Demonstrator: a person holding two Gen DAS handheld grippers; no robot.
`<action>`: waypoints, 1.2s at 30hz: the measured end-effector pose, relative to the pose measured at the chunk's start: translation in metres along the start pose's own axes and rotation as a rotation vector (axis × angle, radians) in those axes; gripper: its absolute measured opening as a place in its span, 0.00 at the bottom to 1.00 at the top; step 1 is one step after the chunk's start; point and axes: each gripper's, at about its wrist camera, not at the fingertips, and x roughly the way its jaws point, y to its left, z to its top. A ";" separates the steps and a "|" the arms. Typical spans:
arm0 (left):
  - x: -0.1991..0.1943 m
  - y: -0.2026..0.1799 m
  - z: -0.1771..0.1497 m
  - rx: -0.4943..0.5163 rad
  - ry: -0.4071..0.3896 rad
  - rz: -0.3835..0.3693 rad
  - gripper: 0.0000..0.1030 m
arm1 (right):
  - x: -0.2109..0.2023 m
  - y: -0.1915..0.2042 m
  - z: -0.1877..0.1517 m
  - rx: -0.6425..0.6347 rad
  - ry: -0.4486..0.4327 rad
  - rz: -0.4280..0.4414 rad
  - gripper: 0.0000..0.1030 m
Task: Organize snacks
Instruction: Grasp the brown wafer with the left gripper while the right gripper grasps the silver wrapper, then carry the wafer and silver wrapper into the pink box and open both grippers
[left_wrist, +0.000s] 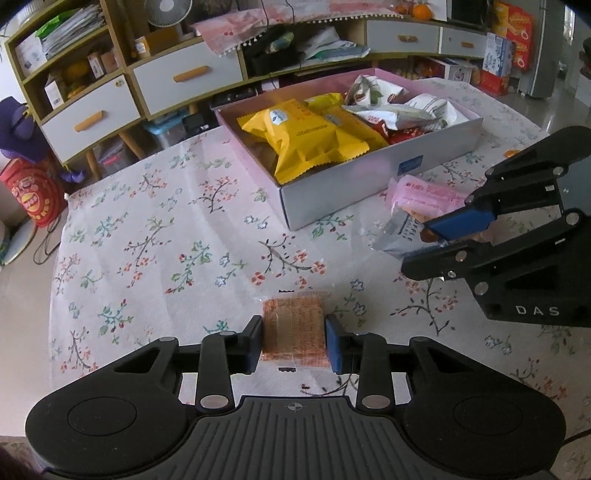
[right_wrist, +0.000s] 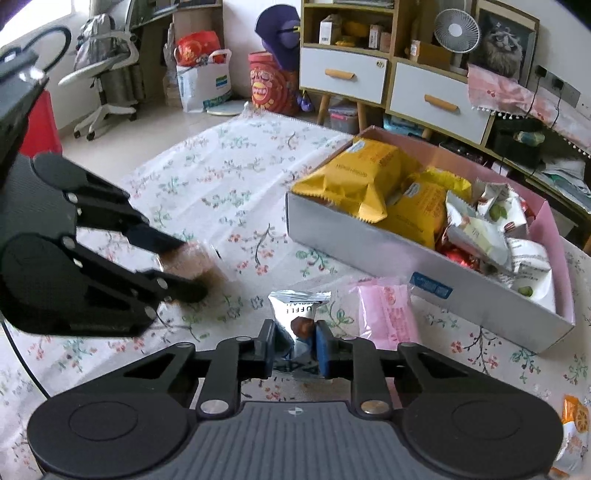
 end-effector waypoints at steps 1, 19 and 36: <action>-0.001 -0.001 0.001 0.000 -0.002 0.001 0.31 | -0.002 -0.001 0.001 0.004 -0.008 0.001 0.00; -0.015 -0.018 0.034 -0.026 -0.081 -0.001 0.31 | -0.033 -0.034 0.015 0.103 -0.104 -0.034 0.00; -0.008 -0.035 0.078 -0.108 -0.180 -0.019 0.31 | -0.054 -0.112 0.012 0.295 -0.189 -0.131 0.00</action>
